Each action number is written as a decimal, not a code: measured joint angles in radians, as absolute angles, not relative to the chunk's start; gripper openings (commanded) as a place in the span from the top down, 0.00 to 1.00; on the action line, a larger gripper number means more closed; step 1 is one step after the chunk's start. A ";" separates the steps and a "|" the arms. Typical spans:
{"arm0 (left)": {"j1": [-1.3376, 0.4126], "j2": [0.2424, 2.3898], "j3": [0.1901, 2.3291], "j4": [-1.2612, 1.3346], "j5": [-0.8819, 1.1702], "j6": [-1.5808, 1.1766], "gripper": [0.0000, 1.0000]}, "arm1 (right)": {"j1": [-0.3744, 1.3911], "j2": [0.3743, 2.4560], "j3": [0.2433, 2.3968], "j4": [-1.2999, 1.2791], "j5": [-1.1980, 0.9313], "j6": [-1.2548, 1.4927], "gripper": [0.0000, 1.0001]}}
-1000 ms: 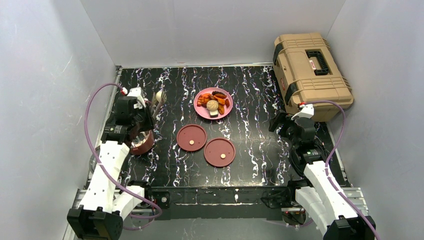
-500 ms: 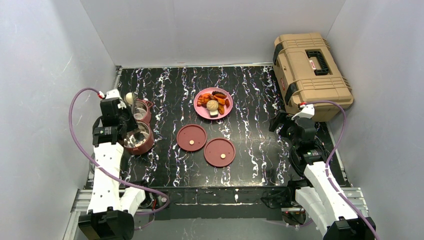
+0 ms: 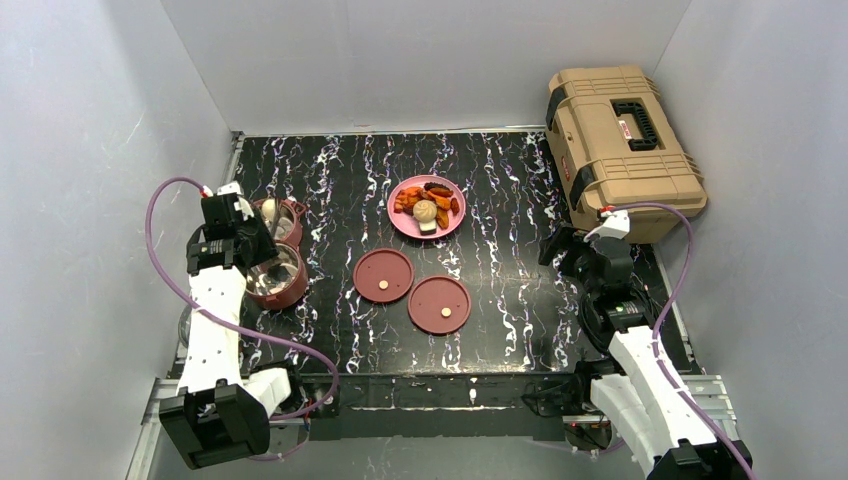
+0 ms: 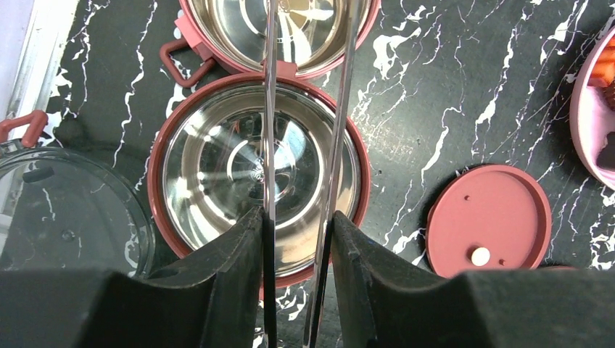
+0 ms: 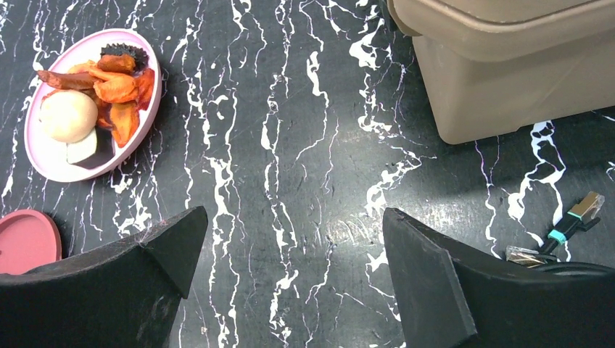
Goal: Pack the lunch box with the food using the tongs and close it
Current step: Place the fake food in the packing box.
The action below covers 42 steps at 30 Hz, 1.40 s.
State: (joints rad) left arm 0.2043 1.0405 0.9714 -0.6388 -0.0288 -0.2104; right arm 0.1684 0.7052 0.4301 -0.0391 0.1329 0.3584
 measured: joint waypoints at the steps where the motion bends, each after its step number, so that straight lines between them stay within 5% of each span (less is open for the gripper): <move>1: 0.205 1.041 0.970 -0.637 -0.024 -0.210 0.61 | 0.168 0.705 0.430 -0.041 0.133 0.358 0.00; 29: 0.189 0.997 0.955 -0.624 0.018 -0.192 0.62 | 0.168 0.704 0.435 -0.065 0.141 0.343 0.00; 42: -0.107 0.995 0.960 -0.617 0.066 -0.129 0.63 | 0.168 0.707 0.470 -0.081 0.181 0.333 0.00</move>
State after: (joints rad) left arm -0.1074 0.9947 0.9596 -0.6167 0.0658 -0.1291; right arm 0.1684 0.7067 0.4698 -0.0807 0.1814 0.3328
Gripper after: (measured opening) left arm 0.380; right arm 1.000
